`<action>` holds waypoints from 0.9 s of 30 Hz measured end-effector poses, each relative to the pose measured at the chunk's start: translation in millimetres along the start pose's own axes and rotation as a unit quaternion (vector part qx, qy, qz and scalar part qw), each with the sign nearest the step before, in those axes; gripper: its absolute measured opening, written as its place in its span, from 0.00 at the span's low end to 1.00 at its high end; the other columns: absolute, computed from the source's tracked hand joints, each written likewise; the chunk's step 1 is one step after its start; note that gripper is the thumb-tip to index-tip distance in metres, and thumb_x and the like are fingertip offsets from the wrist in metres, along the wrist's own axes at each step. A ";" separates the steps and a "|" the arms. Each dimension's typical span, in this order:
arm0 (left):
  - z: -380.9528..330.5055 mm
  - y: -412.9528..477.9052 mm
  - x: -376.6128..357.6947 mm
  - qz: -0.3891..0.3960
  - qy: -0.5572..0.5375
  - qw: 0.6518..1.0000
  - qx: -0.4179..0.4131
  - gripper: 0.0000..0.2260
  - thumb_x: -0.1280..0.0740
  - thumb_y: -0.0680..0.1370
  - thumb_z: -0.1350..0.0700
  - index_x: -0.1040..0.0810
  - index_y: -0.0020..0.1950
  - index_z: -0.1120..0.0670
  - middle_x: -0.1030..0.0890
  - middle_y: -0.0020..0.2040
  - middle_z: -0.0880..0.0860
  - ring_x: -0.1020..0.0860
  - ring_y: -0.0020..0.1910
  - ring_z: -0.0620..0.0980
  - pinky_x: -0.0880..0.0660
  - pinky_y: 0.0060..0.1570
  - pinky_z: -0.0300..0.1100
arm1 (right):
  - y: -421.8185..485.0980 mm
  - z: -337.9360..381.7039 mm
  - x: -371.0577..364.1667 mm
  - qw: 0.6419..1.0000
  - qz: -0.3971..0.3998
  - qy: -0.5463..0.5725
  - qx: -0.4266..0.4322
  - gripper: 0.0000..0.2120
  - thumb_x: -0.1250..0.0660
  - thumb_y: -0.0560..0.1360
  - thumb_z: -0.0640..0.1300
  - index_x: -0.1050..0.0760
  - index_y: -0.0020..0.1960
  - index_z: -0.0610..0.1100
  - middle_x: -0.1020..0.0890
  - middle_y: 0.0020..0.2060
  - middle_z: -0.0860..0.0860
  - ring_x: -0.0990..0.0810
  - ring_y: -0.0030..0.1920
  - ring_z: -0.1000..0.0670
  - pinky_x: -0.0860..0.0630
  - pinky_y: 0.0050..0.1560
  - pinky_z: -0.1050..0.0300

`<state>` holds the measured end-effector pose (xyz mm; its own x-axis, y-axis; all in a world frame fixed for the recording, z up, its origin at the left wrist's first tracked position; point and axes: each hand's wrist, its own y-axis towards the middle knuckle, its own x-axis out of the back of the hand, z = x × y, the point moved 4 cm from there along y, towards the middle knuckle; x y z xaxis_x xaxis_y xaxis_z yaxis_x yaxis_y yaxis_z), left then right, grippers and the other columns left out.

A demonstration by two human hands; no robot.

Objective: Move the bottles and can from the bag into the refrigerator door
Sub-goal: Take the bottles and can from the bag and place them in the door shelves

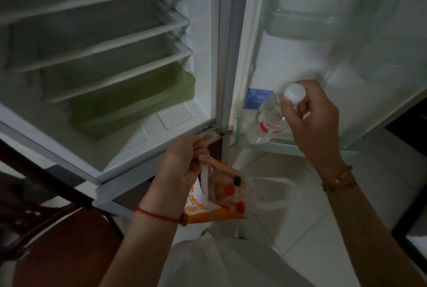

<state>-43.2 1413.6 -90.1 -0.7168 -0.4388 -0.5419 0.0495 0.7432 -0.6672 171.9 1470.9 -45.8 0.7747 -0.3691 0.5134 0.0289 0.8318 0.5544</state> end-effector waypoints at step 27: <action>23.4 8.4 -32.1 -0.061 -0.013 0.995 -0.073 0.11 0.50 0.82 0.64 0.30 0.58 0.63 0.40 0.22 0.45 0.42 0.15 0.40 0.47 0.14 0.29 | 44.9 -128.6 -101.1 0.985 0.165 -0.001 -0.054 0.12 0.34 0.77 0.48 0.26 0.55 0.41 0.27 0.40 0.52 0.29 0.40 0.53 0.37 0.36 0.67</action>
<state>-3.4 1422.2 -90.3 -0.6936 -0.5412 -0.4755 -0.1399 0.7487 -0.6480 176.1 1598.9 -157.0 0.7523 -0.0723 0.6549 -0.1568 0.9458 0.2845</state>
